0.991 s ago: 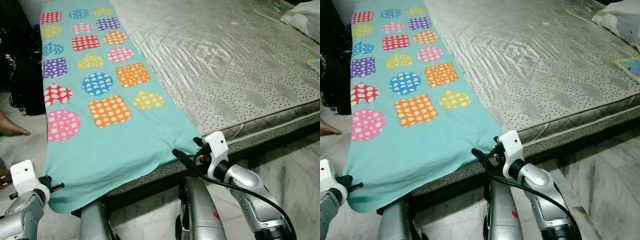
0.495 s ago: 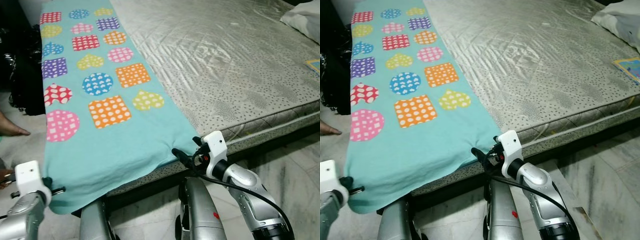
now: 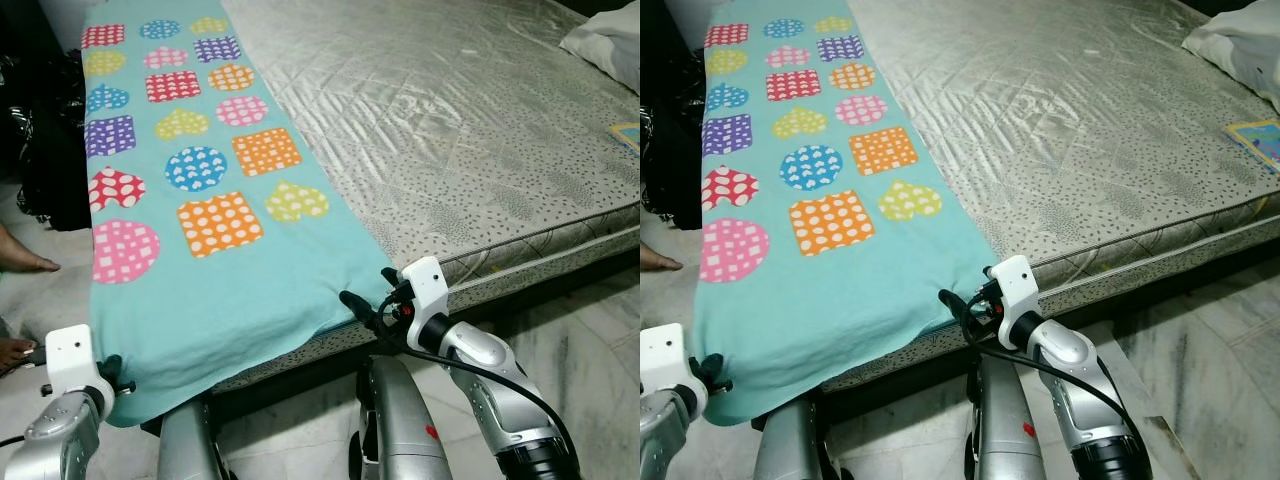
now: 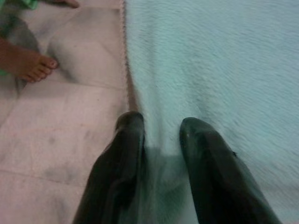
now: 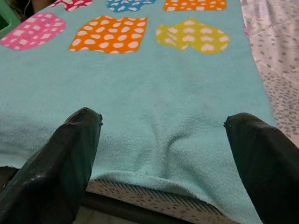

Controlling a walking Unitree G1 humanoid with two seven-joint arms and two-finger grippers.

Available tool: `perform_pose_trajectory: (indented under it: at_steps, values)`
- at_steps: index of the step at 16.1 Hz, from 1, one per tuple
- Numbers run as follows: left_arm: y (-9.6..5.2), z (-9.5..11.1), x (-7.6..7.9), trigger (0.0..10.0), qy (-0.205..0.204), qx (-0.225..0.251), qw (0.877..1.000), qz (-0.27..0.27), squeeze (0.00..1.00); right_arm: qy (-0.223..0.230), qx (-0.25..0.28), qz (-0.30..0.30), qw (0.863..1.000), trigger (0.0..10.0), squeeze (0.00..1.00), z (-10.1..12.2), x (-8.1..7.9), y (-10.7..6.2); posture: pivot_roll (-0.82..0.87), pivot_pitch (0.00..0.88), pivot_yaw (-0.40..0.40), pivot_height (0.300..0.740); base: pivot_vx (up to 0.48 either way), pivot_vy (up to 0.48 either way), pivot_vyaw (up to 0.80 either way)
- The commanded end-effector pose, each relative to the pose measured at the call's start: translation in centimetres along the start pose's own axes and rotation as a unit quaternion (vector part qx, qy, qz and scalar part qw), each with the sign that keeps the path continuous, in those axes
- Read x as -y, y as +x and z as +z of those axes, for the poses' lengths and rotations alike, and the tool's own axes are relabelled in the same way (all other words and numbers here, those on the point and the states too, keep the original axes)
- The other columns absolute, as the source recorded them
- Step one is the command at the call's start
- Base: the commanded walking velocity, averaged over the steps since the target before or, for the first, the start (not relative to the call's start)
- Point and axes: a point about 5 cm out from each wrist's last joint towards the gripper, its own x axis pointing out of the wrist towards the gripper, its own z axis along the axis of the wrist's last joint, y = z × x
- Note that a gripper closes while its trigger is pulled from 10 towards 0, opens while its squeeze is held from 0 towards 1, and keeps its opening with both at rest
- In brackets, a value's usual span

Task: Clean up the room

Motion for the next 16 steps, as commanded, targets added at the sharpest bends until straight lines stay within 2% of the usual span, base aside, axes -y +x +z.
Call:
perform_pose_trajectory:
  at_steps: [1, 3, 4, 6, 9, 11, 12, 13, 14, 16]
  values:
    - [-0.6, -0.3, 0.6, 10.0, 0.017, -0.004, 1.0, -0.01, 1.0, -0.001, 0.0, 0.0, 1.0, 10.0, 0.0, 0.0, 0.0, 0.1, -0.09, 0.109, -0.026, 0.526, 0.0, 0.0, 0.0]
    - [-1.6, 0.4, 1.5, 10.0, 0.039, 0.022, 0.999, -0.021, 1.0, -0.015, -0.028, -0.012, 0.999, 10.0, 0.0, -0.7, 0.0, 0.2, -0.08, 0.104, -0.027, 0.526, 0.0, 0.0, 0.0]
    - [-2.7, 0.6, 2.8, 10.0, 0.044, 0.037, 0.997, -0.042, 1.0, -0.012, -0.06, -0.038, 0.997, 10.0, 0.0, -1.6, 0.3, 0.2, -0.08, 0.101, -0.027, 0.526, 0.0, 0.0, 0.0]
    - [-3.8, 0.5, 4.3, 10.0, 0.054, 0.039, 0.996, -0.067, 1.0, -0.014, -0.076, -0.056, 0.995, 10.0, 0.0, -2.1, 0.3, 0.3, -0.08, 0.098, -0.026, 0.526, 0.0, 0.0, 0.0]
    - [-4.6, 0.7, 4.9, 10.0, 0.058, 0.047, 0.994, -0.079, 1.0, 0.001, -0.101, -0.064, 0.993, 10.0, 0.0, -2.8, 0.3, 0.2, -0.07, 0.095, -0.027, 0.526, 0.0, 0.0, 0.0]
    - [-4.8, 1.2, 5.7, 10.0, 0.05, 0.059, 0.993, -0.087, 1.0, 0.031, -0.126, -0.071, 0.989, 10.0, 0.0, -3.3, 0.2, 0.2, -0.07, 0.095, -0.027, 0.526, 0.0, 0.0, 0.0]
    - [-4.7, 1.9, 7.1, 10.0, 0.039, 0.075, 0.991, -0.102, 1.0, 0.053, -0.153, -0.037, 0.986, 10.0, 0.0, -3.8, -1.1, 0.2, -0.07, 0.091, -0.029, 0.526, 0.0, 0.0, 0.0]
    - [-4.7, 2.0, 7.5, 10.0, 0.038, 0.079, 0.99, -0.106, 1.0, 0.058, -0.162, -0.029, 0.985, 10.0, 0.0, -4.0, -1.4, 0.2, -0.07, 0.089, -0.029, 0.526, 0.0, 0.0, 0.0]
    - [-4.8, 2.6, 9.1, 10.0, 0.027, 0.092, 0.986, -0.133, 1.0, 0.071, -0.177, 0.012, 0.982, 10.0, 0.0, -4.4, -2.9, 0.4, -0.07, 0.088, -0.028, 0.526, 0.0, 0.0, 0.0]
    - [-5.3, 3.0, 10.8, 10.0, 0.026, 0.102, 0.98, -0.17, 1.0, 0.093, -0.194, 0.035, 0.976, 10.0, 0.0, -4.6, -4.3, 1.0, -0.05, 0.091, -0.026, 0.526, 0.0, 0.0, 0.0]
